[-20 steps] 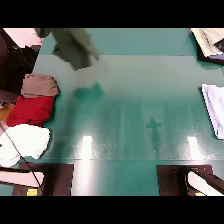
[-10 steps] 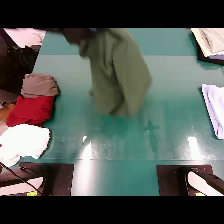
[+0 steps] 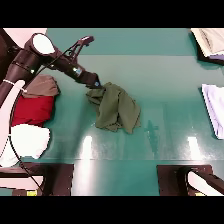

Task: Fold the shirts.

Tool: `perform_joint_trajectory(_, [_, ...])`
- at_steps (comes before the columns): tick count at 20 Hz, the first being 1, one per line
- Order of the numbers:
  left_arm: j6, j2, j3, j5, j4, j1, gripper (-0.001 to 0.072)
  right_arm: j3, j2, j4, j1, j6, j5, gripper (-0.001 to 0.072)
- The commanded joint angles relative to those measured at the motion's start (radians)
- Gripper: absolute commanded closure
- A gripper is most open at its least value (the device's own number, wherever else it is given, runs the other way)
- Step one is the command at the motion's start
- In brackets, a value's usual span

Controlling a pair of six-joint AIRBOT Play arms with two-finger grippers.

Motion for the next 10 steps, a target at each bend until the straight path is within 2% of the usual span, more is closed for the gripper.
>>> perform_joint_trajectory(1, [-0.043, 0.04, -0.098, -0.1, 0.021, 0.081, 0.0104, 0.001, 0.0, -0.002, 0.0, -0.016, 0.011, 0.0693])
perform_joint_trajectory(4, [-0.042, 0.143, -0.377, 0.035, -0.021, 0.062, 0.0104, 0.001, -0.002, -0.002, 0.0, -0.018, 0.02, 0.0693])
perform_joint_trajectory(7, [-0.001, 0.185, -0.629, 0.183, -0.092, -0.008, 0.0104, 0.001, -0.002, -0.002, 0.0, -0.018, 0.018, 0.0692])
perform_joint_trajectory(10, [0.021, 0.184, -0.753, 0.37, -0.111, -0.118, 0.0103, 0.001, -0.002, -0.002, 0.0, -0.018, 0.021, 0.0693])
